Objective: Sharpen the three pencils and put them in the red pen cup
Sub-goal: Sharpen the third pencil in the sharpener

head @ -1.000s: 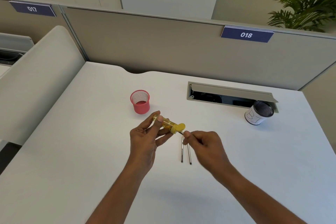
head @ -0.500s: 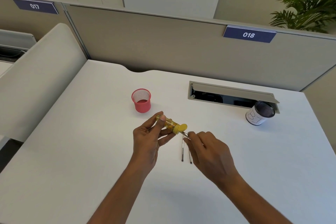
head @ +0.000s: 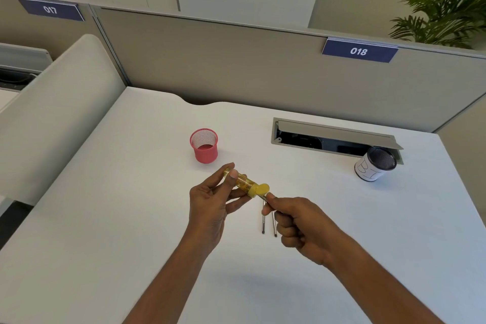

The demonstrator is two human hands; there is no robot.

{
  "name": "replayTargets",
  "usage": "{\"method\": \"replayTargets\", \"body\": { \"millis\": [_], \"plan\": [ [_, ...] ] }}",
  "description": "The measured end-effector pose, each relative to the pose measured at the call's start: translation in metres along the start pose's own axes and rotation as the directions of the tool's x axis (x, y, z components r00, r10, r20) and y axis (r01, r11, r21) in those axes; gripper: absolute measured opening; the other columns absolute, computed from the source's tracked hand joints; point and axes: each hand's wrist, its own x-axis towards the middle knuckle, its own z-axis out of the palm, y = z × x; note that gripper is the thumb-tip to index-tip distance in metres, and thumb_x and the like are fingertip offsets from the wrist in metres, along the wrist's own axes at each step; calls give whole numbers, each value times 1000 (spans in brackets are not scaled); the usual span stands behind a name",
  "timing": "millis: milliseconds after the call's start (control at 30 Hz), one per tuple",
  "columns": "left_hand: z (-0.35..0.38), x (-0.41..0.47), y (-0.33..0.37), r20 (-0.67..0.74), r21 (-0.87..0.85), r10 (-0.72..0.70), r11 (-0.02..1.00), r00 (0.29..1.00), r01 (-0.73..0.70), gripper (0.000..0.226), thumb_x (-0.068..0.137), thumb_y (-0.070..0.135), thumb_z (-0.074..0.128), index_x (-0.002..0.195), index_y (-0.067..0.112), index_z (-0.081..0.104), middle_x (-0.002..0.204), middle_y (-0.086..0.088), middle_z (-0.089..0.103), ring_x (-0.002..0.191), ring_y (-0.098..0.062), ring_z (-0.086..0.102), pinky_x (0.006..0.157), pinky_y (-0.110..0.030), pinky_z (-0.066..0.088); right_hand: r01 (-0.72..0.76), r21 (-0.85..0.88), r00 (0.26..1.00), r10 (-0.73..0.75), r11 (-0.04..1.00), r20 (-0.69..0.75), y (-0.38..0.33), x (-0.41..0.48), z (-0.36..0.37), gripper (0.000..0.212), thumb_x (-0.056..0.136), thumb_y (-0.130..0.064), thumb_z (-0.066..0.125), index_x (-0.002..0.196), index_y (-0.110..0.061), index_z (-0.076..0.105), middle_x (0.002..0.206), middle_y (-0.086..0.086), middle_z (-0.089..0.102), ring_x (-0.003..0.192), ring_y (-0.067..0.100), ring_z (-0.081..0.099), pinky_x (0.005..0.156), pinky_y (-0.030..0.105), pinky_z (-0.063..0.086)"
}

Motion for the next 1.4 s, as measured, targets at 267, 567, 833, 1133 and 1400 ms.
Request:
{"method": "replayTargets", "body": {
  "millis": [267,567,833,1133,1400],
  "plan": [
    [5,0,-2,-23,-22,-30,999,999,30,26,93,10,70,118,5,73,103,-22,79,91,-38,79,71,-41,65,218,-900,296,-854,-376,429,35,17,-16,25,98,-30,63,100,-8,75,66,0,55,52,17,45,45,26,29],
    [2,1,-2,-2,4,-9,1000,1000,9,30,91,13,70,120,6,73,102,-23,78,91,-38,78,72,-39,64,306,-272,920,-357,912,-160,9,-2,7,33,101,-28,62,78,-7,73,44,-11,32,42,10,24,44,20,24],
    [0,0,-7,-31,-7,-32,999,999,32,25,94,11,69,118,5,73,104,-25,78,92,-40,78,74,-41,65,326,-407,910,-399,853,-108,14,1,3,29,98,-41,63,85,-18,76,52,-8,38,47,12,33,48,23,29],
    [4,0,-2,-28,-11,-36,999,999,36,27,91,13,70,118,6,74,103,-20,79,91,-37,79,71,-40,65,191,-886,230,-859,-422,458,30,20,-17,30,103,-28,55,92,-8,74,60,0,48,48,17,38,49,27,19],
    [0,-1,-2,-1,6,-5,1000,1000,5,32,89,15,71,119,7,73,101,-22,79,88,-37,79,72,-40,65,73,-40,996,-75,997,-58,2,2,0,32,99,-32,65,78,-9,72,55,-2,21,47,14,15,42,23,17]
  ]
}}
